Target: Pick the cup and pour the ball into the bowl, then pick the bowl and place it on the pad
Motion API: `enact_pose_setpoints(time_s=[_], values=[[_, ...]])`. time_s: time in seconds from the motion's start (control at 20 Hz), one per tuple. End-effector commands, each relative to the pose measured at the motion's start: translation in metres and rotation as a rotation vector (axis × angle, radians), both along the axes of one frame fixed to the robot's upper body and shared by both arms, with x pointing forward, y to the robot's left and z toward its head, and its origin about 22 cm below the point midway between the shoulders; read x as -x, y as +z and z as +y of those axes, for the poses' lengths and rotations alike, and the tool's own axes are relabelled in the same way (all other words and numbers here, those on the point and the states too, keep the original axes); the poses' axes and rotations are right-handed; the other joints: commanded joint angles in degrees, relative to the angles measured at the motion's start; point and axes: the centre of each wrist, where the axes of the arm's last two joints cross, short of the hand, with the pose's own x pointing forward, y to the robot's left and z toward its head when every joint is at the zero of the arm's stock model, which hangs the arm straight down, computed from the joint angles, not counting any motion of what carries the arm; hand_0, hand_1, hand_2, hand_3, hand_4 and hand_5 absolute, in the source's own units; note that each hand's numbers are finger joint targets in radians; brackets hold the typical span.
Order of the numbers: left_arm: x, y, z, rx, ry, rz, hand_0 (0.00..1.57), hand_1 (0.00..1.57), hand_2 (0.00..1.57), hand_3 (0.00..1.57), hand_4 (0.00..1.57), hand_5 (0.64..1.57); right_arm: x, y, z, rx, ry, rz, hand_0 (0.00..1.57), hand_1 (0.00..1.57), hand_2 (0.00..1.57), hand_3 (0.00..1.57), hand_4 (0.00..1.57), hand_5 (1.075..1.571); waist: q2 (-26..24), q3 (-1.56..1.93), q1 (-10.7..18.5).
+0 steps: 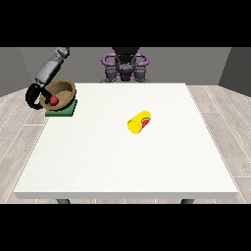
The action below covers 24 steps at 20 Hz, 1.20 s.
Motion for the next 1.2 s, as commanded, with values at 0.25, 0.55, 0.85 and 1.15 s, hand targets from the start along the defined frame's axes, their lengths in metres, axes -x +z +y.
enact_pose_setpoints(time_s=[0.25, 0.55, 0.85, 1.15], values=[[-0.01, -0.024, -0.004, 0.012, -0.01, 0.059, 0.0, 0.0, 0.0, 0.0, 0.0, 1.532, 0.005, 0.03, -0.024, 0.007, 0.019, 0.031, 1.57, 1.57, 1.57, 0.88, 1.24, 1.568, -3.81, -0.13, -0.86], [-0.011, -0.027, 0.004, 0.018, 0.004, 0.117, 0.0, 0.0, 0.0, 0.0, 0.0, 1.53, -0.013, 0.013, 0.009, 0.072, 0.016, 0.122, 1.57, 1.57, 1.57, 1.29, 1.23, 1.571, -7.38, -0.13, 0.21], [-0.006, -0.024, 0.009, 0.015, 0.013, 0.077, 0.0, 0.0, 0.0, 0.0, 0.0, 1.525, -0.013, -0.031, 0.026, -0.052, 0.015, 0.107, 1.57, 1.57, 1.57, 1.13, 1.12, 1.568, -4.93, -0.1, -0.71], [0.008, -0.015, 0.005, -0.006, -0.001, 0.008, 0.0, 0.0, 0.0, 0.0, 0.0, 1.518, 0.021, -0.004, -0.04, -0.116, -0.219, 0.058, 1.53, 1.53, 1.52, 1.28, 0.0, 1.567, -1.2, -0.03, 1.22]])
